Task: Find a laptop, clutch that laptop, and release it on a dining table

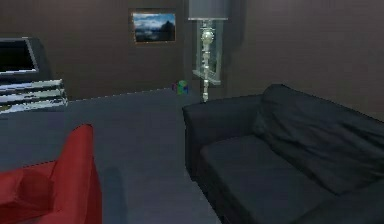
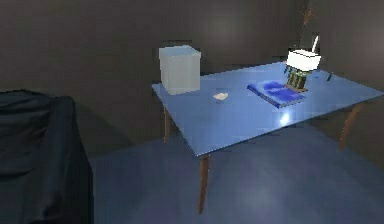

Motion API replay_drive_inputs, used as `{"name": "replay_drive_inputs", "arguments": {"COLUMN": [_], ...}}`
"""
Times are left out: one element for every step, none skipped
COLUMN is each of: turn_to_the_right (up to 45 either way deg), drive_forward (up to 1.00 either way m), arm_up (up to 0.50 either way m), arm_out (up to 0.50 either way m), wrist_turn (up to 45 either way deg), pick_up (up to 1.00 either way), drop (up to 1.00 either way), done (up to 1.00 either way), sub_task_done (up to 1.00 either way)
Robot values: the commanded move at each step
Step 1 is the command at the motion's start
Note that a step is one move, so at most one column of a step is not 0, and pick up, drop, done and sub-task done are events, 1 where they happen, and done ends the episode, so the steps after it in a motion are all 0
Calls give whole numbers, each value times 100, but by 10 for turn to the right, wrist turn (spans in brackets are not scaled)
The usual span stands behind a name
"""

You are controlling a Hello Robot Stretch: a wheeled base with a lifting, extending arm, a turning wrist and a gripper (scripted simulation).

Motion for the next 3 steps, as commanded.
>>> {"name": "replay_drive_inputs", "arguments": {"turn_to_the_right": [-90, 0, -120], "drive_forward": [0, 60, 0], "arm_up": [0, 0, 0], "arm_out": [0, 0, 0], "wrist_turn": [0, 0, 0], "pick_up": [0, 0, 0], "drop": [0, 0, 0], "done": [0, 0, 0], "sub_task_done": [0, 0, 0]}}
